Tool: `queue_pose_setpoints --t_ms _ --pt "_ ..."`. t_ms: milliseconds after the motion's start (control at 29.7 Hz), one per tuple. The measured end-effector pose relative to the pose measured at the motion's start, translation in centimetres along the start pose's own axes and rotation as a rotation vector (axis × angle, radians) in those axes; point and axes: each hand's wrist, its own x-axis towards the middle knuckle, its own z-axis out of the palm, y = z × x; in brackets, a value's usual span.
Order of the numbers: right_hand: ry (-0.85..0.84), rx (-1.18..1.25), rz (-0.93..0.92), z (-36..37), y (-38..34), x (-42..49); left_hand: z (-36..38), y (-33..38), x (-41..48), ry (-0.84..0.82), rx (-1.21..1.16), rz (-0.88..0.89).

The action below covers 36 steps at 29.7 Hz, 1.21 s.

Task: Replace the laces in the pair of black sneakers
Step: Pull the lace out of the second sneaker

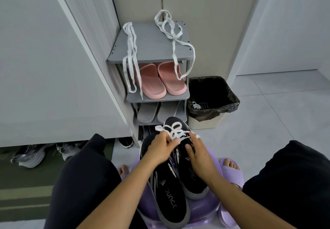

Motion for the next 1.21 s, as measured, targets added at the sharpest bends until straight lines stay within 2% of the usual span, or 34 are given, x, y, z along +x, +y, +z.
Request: queue_pose_setpoints --t_ms 67,135,270,371,539,742,843,910,978,1214 --pt "0.004 -0.007 -0.006 0.0 0.0 0.0 1.1 -0.1 0.0 0.043 0.138 -0.009" --pt "0.008 -0.013 -0.011 0.0 0.0 0.0 1.2 0.0 0.1 0.079 0.138 0.029" --pt "0.045 0.007 -0.038 -0.1 0.2 0.0 -0.6 0.9 -0.1 0.293 -0.354 0.042" --pt "0.080 0.026 -0.032 -0.3 0.3 0.2 -1.6 0.8 0.2 0.391 -0.512 0.028" --pt "0.127 -0.017 -0.003 -0.4 0.6 0.4 -0.6 0.7 0.0 0.216 -0.721 -0.105" --pt "0.071 -0.231 0.056 -0.9 0.6 0.3 0.7 0.3 -0.4 0.028 -0.633 -0.137" --pt "0.096 -0.396 -0.050 -1.2 -0.2 0.6 1.0 0.6 -0.1 0.070 -0.681 -0.112" --pt "0.194 -0.397 -0.119 -1.2 -0.6 1.4 1.1 0.7 0.2 0.103 -0.696 -0.110" --pt "0.211 -0.365 -0.087 -1.5 -1.4 2.4 1.2 0.7 0.5 0.124 -0.711 -0.112" --pt "-0.001 -0.470 -0.012 -1.1 -2.7 4.1 1.9 0.4 1.3 0.191 -0.670 -0.106"
